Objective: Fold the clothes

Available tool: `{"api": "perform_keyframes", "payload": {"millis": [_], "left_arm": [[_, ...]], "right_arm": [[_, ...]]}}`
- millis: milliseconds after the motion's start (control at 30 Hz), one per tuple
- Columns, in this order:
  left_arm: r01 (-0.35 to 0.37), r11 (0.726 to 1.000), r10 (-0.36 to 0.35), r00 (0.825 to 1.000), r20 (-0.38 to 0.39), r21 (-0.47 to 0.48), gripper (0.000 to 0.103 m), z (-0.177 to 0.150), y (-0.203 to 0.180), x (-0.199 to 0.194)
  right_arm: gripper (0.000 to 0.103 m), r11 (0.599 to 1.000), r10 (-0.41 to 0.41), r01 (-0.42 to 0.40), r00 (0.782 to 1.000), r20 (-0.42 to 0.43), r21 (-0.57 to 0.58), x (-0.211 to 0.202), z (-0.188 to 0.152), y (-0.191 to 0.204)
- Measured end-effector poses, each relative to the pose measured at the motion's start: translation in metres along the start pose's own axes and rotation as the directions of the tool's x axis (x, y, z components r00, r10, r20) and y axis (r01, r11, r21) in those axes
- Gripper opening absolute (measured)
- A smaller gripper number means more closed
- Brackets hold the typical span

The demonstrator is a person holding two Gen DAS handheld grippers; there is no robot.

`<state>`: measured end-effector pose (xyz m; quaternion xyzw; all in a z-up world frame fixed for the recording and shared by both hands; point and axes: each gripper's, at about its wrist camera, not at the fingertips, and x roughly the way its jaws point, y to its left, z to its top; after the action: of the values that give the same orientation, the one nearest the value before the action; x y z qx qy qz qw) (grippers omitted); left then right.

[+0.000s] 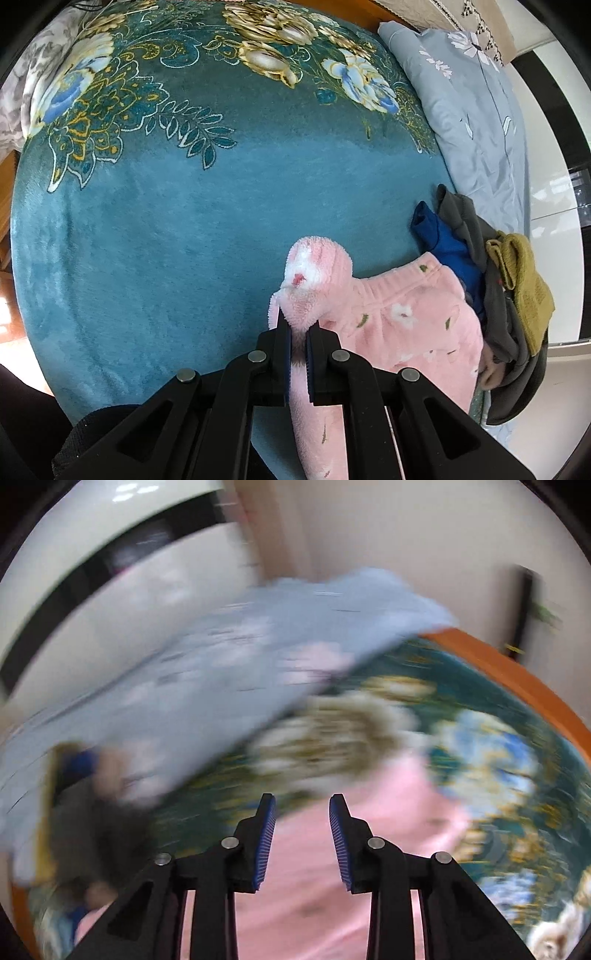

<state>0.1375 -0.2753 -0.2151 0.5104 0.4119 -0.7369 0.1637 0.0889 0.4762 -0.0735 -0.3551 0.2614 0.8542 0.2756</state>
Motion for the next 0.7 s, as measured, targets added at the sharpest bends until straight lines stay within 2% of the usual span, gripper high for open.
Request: {"api": "perform_keyframes", "payload": {"millis": [33, 100, 200, 300, 333, 400, 433, 467, 533, 600, 633, 700], "left_arm": [[0.008, 1.0, -0.008, 1.0, 0.0, -0.001, 0.005, 0.0, 0.001, -0.001], [0.025, 1.0, -0.025, 1.0, -0.002, -0.008, 0.005, 0.001, 0.003, -0.001], [0.035, 0.999, -0.035, 0.999, -0.008, -0.016, 0.005, 0.002, 0.005, 0.0], [0.039, 0.999, -0.039, 0.999, -0.012, -0.015, 0.005, 0.003, 0.006, 0.001], [0.045, 0.999, -0.045, 0.999, -0.014, -0.015, 0.005, 0.003, 0.006, 0.002], [0.056, 0.998, -0.056, 0.998, -0.016, -0.017, 0.005, 0.004, 0.007, 0.004], [0.063, 0.998, -0.063, 0.998, -0.017, -0.021, 0.005, 0.004, 0.008, 0.005], [0.069, 0.997, -0.069, 0.997, -0.018, -0.025, 0.005, 0.004, 0.01, 0.006], [0.079, 0.996, -0.08, 0.997, -0.022, -0.035, 0.005, 0.005, 0.013, 0.01], [0.091, 0.994, -0.093, 0.995, -0.036, -0.061, 0.005, 0.007, 0.017, 0.017], [0.097, 0.993, -0.1, 0.994, -0.043, -0.074, 0.005, 0.008, 0.019, 0.02], [0.106, 0.99, -0.111, 0.992, -0.055, -0.095, 0.005, 0.01, 0.021, 0.026]], "right_arm": [[0.033, 0.996, 0.07, -0.071, 0.997, -0.022, -0.048, -0.003, -0.009, 0.028], [0.037, 0.966, 0.201, -0.214, 0.975, -0.098, -0.143, -0.007, -0.032, 0.086], [0.039, 0.895, 0.308, -0.374, 0.912, -0.272, -0.241, 0.0, -0.083, 0.164], [0.039, 0.827, 0.317, -0.479, 0.83, -0.46, -0.295, 0.016, -0.149, 0.238], [0.039, 0.799, 0.302, -0.512, 0.795, -0.526, -0.316, 0.021, -0.172, 0.262], [0.039, 0.724, 0.254, -0.584, 0.721, -0.645, -0.368, 0.029, -0.216, 0.309], [0.039, 0.677, 0.224, -0.614, 0.696, -0.682, -0.404, 0.03, -0.234, 0.329], [0.04, 0.622, 0.195, -0.64, 0.685, -0.702, -0.451, 0.03, -0.25, 0.351], [0.041, 0.495, 0.152, -0.669, 0.695, -0.702, -0.555, 0.026, -0.276, 0.395], [0.05, 0.39, 0.151, -0.691, 0.7, -0.698, -0.609, 0.023, -0.292, 0.438], [0.051, 0.353, 0.149, -0.701, 0.696, -0.702, -0.62, 0.024, -0.299, 0.458], [0.052, 0.319, 0.117, -0.705, 0.693, -0.712, -0.634, 0.034, -0.312, 0.496]]}}
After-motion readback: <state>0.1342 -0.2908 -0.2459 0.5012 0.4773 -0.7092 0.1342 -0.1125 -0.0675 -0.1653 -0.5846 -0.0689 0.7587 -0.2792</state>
